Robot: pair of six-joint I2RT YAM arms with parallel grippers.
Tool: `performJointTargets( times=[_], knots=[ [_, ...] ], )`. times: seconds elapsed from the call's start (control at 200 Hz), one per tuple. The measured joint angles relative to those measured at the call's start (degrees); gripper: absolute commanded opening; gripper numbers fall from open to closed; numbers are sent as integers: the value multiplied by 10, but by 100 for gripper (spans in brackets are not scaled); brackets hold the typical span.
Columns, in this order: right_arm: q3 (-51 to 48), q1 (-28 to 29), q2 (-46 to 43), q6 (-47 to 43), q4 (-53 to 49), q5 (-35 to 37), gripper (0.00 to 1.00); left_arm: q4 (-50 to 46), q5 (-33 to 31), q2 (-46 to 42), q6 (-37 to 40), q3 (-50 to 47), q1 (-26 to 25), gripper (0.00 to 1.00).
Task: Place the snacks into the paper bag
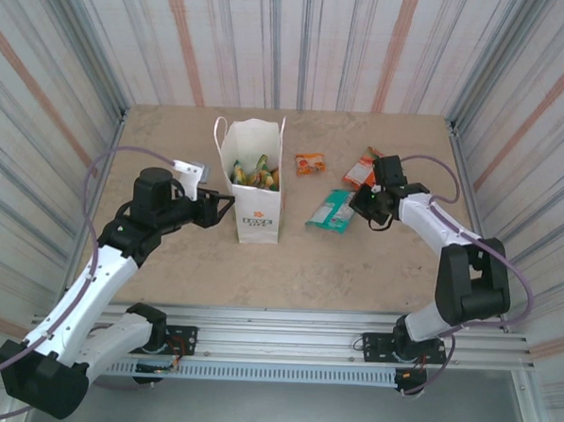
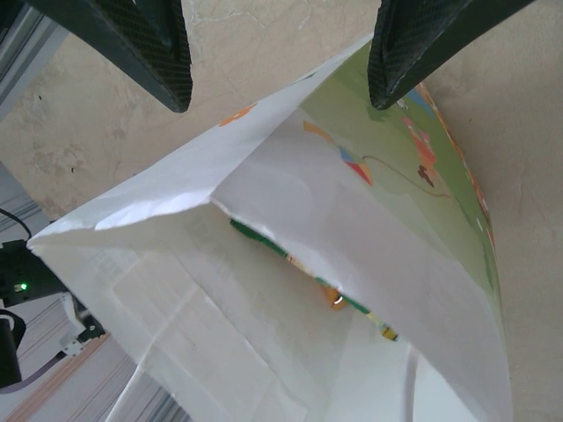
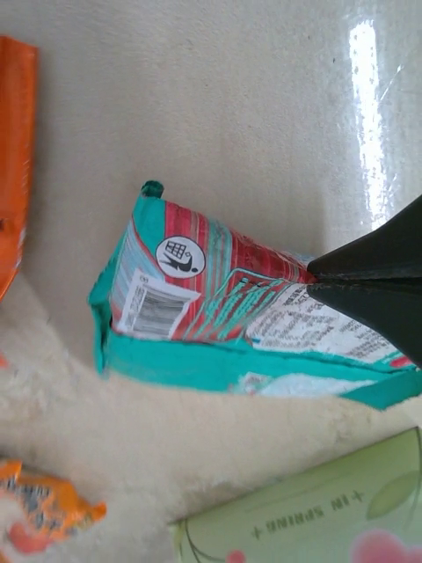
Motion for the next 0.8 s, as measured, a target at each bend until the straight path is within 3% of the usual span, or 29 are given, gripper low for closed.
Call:
performJointTargets(
  times=[0.481, 0.797],
  knots=[
    [128, 25, -49, -134, -157, 6, 0, 0, 0, 7, 0, 26, 0, 56],
    [163, 64, -47, -166, -238, 14, 0, 0, 0, 7, 0, 26, 0, 56]
  ],
)
